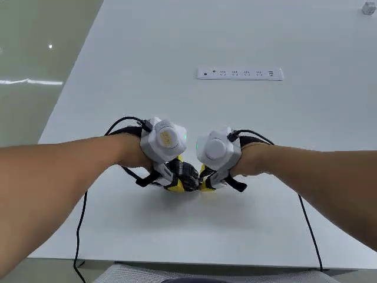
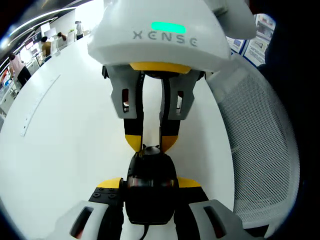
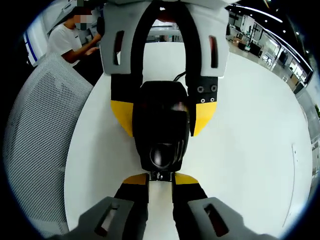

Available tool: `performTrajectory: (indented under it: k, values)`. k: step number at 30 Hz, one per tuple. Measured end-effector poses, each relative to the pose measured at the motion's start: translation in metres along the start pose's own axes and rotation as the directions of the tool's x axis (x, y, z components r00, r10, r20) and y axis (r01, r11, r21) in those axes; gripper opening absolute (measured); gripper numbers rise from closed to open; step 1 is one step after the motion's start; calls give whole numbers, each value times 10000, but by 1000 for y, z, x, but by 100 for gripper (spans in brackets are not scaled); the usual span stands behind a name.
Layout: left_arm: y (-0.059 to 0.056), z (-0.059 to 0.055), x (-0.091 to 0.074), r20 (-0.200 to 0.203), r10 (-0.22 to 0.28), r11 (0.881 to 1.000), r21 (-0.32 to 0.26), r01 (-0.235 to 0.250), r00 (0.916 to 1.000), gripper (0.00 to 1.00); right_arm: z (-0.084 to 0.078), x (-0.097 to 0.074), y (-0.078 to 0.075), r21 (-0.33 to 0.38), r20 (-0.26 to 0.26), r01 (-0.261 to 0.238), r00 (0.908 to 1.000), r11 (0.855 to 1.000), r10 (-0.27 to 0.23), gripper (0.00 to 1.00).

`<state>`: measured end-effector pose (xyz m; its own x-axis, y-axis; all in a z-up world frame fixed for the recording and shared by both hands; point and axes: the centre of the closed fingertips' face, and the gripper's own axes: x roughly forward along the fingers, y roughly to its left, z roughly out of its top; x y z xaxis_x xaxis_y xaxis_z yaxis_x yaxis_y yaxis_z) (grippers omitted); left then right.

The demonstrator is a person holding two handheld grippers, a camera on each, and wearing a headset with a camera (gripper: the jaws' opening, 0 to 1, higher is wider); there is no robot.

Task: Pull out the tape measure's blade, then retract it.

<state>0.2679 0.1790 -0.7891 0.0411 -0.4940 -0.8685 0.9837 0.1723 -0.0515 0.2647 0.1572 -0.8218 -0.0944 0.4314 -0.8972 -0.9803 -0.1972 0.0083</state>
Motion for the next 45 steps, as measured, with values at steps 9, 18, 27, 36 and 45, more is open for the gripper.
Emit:
performTrajectory:
  k: [9, 18, 27, 36, 45]
  values:
    - [1, 0, 0, 89, 59, 10000, -17, -59, 9999, 35, 1, 0, -2, 6, -91, -131, 9999, 9999, 131, 16]
    - [1, 0, -1, 16, 113, 9999, -48, -113, 9999, 35, 0, -1, -3, 651, -1, -279, 9996, 9975, 279, 13]
    - [1, 0, 0, -28, 89, 9999, -109, -89, 10000, 35, -5, -2, -1, 762, -222, -182, 9996, 9969, 199, 11]
    - [1, 0, 0, -17, 99, 9998, -177, -99, 9999, 35, -16, -5, -2, 869, -419, -185, 9989, 9960, 222, 11]
    - [1, 1, 1, 33, 110, 9997, -209, -109, 9999, 35, -22, -10, -1, 947, -539, -174, 9983, 9954, 226, 11]
